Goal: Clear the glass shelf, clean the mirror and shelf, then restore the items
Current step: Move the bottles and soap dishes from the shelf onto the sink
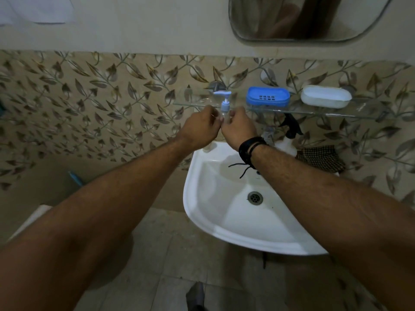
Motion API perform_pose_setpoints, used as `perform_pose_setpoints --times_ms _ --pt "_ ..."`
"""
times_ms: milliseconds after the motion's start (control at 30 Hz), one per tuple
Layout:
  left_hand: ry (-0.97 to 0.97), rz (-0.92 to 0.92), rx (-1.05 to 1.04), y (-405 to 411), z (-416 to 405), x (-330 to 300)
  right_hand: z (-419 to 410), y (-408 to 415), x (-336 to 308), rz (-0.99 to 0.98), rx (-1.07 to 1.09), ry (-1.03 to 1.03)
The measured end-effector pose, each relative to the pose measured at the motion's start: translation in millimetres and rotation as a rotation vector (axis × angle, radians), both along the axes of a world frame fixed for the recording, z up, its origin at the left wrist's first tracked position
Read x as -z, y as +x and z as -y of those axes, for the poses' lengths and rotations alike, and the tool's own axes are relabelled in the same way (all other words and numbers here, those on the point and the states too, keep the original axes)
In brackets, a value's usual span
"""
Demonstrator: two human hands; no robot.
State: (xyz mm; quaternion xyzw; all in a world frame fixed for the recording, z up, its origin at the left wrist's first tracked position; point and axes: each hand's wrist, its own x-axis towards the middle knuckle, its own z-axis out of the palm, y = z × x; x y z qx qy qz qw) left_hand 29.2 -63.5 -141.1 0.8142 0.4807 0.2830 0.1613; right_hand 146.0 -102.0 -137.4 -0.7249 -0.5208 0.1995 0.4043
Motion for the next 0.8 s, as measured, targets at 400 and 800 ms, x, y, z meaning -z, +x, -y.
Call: perform_pose_setpoints --times_ms 400,800 --pt "-0.557 0.321 -0.092 14.2 -11.9 81.8 -24.7 9.9 93.1 0.034 0.006 -0.171" --pt "-0.626 0.417 -0.265 45.7 -74.7 160.4 -99.2 14.1 161.4 0.035 0.052 -0.262"
